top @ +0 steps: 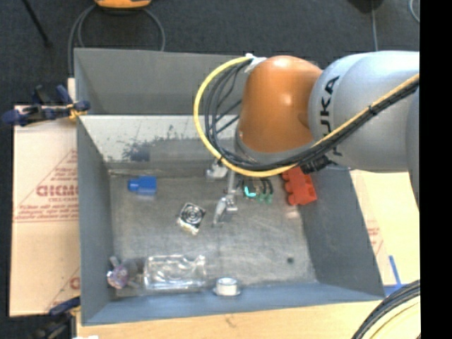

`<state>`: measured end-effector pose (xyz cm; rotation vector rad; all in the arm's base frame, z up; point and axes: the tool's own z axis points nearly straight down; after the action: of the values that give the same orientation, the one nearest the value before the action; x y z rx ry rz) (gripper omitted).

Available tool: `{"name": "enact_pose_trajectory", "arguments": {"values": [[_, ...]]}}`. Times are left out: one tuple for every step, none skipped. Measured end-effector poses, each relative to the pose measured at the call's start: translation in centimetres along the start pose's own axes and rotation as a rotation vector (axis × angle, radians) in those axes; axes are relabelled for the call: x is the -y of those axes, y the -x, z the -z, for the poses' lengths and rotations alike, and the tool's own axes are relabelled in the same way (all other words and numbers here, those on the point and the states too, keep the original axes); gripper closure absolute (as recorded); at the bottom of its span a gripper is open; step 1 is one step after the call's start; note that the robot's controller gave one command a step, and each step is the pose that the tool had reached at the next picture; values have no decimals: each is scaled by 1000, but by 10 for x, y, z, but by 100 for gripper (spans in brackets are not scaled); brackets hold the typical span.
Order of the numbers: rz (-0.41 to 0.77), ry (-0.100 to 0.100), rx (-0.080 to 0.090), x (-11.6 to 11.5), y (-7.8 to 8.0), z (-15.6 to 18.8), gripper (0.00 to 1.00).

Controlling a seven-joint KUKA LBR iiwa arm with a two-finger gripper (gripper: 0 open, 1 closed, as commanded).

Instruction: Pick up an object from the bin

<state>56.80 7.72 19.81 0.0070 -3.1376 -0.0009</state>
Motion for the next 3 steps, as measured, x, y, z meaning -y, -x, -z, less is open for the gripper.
{"name": "enact_pose_trajectory", "arguments": {"values": [[266, 0, 0, -33, -74, -53, 0], [261, 0, 5, -32, -72, -51, 100], [271, 0, 10, -41, -79, -20, 100]]}}
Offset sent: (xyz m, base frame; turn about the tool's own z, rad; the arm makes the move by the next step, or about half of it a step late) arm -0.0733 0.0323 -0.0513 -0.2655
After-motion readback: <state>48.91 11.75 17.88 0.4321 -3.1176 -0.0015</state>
